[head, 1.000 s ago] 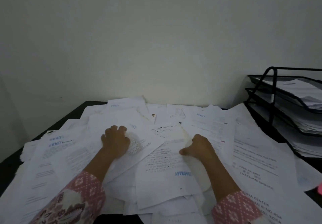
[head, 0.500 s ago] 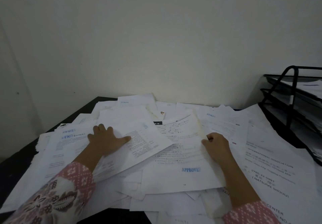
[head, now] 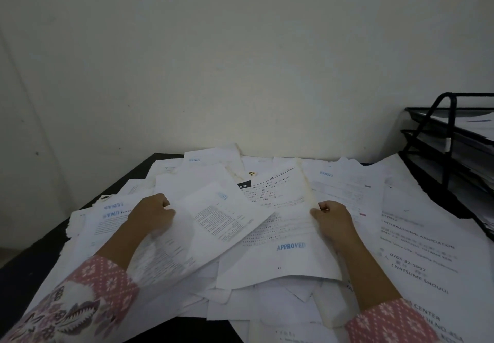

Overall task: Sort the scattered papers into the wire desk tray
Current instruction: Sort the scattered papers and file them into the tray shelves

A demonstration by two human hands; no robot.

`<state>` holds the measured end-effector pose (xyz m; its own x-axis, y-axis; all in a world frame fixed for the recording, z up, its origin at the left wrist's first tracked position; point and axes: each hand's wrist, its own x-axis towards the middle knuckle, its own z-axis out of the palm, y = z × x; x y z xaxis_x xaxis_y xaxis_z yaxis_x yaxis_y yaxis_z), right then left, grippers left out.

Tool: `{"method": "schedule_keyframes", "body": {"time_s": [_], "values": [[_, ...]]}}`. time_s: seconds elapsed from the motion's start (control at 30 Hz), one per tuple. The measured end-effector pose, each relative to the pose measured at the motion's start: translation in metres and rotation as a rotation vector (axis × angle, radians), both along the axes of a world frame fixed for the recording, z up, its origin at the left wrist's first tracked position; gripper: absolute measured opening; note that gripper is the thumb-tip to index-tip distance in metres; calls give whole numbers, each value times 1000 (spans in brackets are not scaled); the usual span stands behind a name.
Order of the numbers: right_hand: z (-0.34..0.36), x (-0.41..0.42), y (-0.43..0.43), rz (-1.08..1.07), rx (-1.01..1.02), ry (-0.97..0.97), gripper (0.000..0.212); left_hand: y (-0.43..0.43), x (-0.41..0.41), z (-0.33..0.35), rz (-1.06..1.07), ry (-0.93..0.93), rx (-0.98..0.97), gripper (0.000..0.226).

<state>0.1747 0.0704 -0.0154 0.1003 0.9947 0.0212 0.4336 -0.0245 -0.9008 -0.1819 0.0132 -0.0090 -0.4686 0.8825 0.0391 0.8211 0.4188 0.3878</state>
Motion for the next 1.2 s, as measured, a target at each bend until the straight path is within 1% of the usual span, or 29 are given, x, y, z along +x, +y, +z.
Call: {"method": "schedule_keyframes", "body": {"time_s": [0.07,0.13,0.23,0.27,0.3,0.37,0.43,0.47,0.5,0.53,0.57,0.6,0.67,0.7,0.77,0.83,0.97,1.07,1.2], "values": [[1,0,0,-1,-13,10,11,-1,6,1,11,-52,75,10],[1,1,0,-5,-24,27,12,-3,17,5,33,-165,158,12],[3,2,-2,-3,-32,29,15,-3,35,8,93,-349,228,33],[2,2,-2,6,-39,24,16,-2,41,7,100,-387,213,35],[2,3,-2,20,-47,21,17,-1,49,5,91,-423,200,29],[2,2,-4,51,-55,25,17,0,65,2,56,-482,164,7],[3,-1,-5,87,-56,36,18,3,77,-3,-25,-497,158,27],[5,-2,-8,114,-58,33,18,5,82,-6,-56,-500,176,33],[7,-3,-10,143,-62,19,21,6,85,-6,-71,-495,201,36],[7,-4,-12,164,-61,-2,28,6,87,-5,-71,-465,219,37],[6,-5,-13,177,-53,-25,40,6,87,-5,-45,-373,243,38],[5,-6,-13,181,-53,-40,51,7,82,-6,10,-239,244,41],[2,-7,-14,187,-42,-44,63,10,68,-11,164,5,149,48],[1,-7,-14,189,-41,-33,65,10,62,-12,218,65,73,50],[-1,-7,-12,211,-28,-25,66,11,53,-16,248,75,-47,53],[0,-9,-10,229,-9,-35,66,15,48,-23,214,86,-74,53],[0,-11,-7,227,8,2,55,19,50,-30,132,104,-5,52],[1,-11,-6,219,-13,83,45,21,55,-28,62,86,25,48],[0,-10,-5,209,-36,117,43,24,60,-27,-66,41,72,40]]}}
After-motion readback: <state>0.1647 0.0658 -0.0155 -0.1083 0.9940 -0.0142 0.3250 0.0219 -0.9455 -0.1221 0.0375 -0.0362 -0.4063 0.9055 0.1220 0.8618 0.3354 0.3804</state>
